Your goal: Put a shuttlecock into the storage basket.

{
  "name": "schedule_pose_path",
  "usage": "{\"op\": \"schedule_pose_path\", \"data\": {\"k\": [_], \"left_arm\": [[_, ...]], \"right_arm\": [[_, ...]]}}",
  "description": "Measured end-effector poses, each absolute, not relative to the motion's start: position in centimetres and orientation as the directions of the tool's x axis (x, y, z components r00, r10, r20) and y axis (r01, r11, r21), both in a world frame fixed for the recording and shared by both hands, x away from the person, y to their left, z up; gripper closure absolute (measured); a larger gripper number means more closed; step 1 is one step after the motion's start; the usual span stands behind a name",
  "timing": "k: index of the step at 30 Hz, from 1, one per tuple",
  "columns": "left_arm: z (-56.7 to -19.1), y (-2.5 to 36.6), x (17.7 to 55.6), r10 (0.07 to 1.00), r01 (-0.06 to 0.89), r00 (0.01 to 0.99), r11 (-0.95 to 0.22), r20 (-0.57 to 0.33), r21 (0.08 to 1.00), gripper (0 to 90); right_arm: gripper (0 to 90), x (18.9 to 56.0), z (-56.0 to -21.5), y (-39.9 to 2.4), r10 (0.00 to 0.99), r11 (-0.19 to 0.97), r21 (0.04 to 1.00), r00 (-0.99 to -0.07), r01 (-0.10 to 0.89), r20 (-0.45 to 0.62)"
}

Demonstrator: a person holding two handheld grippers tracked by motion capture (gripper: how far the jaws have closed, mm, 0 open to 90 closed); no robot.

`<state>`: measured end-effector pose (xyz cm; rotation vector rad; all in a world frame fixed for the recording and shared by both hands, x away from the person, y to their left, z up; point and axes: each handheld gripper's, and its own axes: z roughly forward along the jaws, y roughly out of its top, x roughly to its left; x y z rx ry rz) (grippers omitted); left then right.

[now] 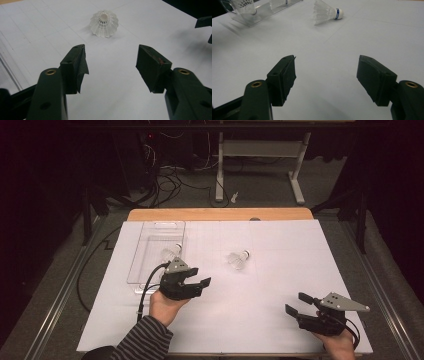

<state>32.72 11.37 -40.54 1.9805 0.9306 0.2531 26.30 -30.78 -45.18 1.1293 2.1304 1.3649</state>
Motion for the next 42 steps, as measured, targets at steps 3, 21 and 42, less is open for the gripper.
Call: {"op": "schedule_pose_path", "data": {"k": [3, 21, 42], "left_arm": [[-40.6, 11.2, 32.9, 0.699, 0.512, 0.693, -0.307, -0.176, 0.802, 41.7], [-40.5, 10.5, 33.7, 0.696, 0.513, 0.695, -0.306, -0.179, 0.802, 41.7], [-40.4, 8.5, 34.7, 0.676, 0.511, 0.715, -0.331, -0.178, 0.793, 41.7]], "right_arm": [[31.8, 26.3, -45.2, -30.8, 0.784, 0.210, 0.880, -0.611, 0.427, 0.109], [31.8, 26.3, -45.2, -30.8, 0.782, 0.212, 0.880, -0.614, 0.426, 0.109], [31.8, 26.3, -45.2, -30.8, 0.782, 0.208, 0.880, -0.613, 0.427, 0.113]]}}
